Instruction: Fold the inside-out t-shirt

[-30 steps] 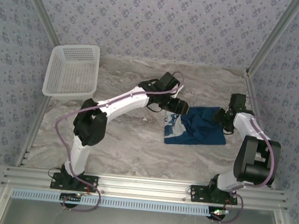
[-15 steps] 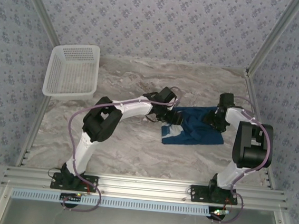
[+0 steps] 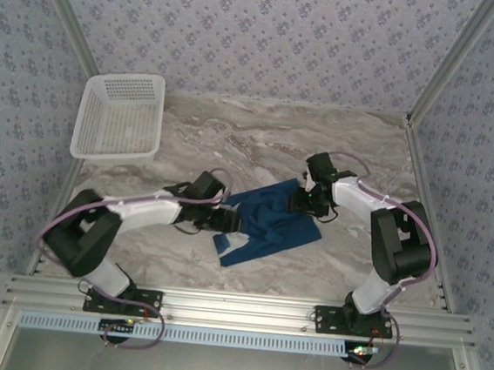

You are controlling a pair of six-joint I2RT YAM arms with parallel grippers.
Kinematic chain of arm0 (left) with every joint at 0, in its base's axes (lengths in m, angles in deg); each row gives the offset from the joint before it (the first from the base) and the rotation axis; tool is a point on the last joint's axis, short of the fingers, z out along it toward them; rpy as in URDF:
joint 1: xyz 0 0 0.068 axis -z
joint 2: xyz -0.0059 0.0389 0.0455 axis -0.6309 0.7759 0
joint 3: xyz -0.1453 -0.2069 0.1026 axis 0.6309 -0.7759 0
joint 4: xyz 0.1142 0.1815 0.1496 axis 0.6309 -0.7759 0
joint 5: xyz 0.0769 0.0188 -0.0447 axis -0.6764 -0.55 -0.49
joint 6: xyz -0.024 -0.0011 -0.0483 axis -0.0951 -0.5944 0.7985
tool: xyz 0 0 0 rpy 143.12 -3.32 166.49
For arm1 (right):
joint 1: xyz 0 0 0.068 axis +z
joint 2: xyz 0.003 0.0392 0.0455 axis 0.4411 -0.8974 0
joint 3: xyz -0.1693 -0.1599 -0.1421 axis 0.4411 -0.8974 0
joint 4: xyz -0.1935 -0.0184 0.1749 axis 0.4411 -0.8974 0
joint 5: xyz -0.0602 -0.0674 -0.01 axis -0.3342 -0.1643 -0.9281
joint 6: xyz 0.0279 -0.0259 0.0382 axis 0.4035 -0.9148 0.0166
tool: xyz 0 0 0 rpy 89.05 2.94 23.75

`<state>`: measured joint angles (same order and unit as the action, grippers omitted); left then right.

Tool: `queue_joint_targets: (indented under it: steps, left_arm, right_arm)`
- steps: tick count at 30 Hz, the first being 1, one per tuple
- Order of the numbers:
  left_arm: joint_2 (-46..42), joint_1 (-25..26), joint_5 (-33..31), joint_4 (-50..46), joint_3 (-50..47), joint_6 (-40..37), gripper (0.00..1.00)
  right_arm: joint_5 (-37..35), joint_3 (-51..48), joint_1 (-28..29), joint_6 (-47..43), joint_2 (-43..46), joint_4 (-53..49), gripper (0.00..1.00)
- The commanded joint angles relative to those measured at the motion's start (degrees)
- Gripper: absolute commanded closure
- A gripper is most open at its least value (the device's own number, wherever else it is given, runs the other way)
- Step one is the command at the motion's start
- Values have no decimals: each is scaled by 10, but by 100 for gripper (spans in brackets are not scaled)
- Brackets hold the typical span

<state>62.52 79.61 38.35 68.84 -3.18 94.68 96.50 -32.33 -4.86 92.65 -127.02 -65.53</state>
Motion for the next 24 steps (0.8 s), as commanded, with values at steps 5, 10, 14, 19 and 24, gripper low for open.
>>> queue_joint_targets:
  steps: [5,10,14,19,24]
  left_arm:
    - [-142,-18,-35,-6,12,-24,27]
    - [-40,-37,-21,-7,108,-64,29]
    - [53,-36,-7,-29,196,-112,29]
    - [155,-35,30,-53,278,-138,29]
    - [228,-19,62,-74,349,-156,30]
  right_arm:
    - [-83,-1,122,-38,160,-28,45]
    - [-75,-48,205,25,169,22,45]
    - [-74,-73,232,55,165,51,46]
    - [-62,-108,232,82,160,98,47]
    - [-42,-119,234,94,141,132,47]
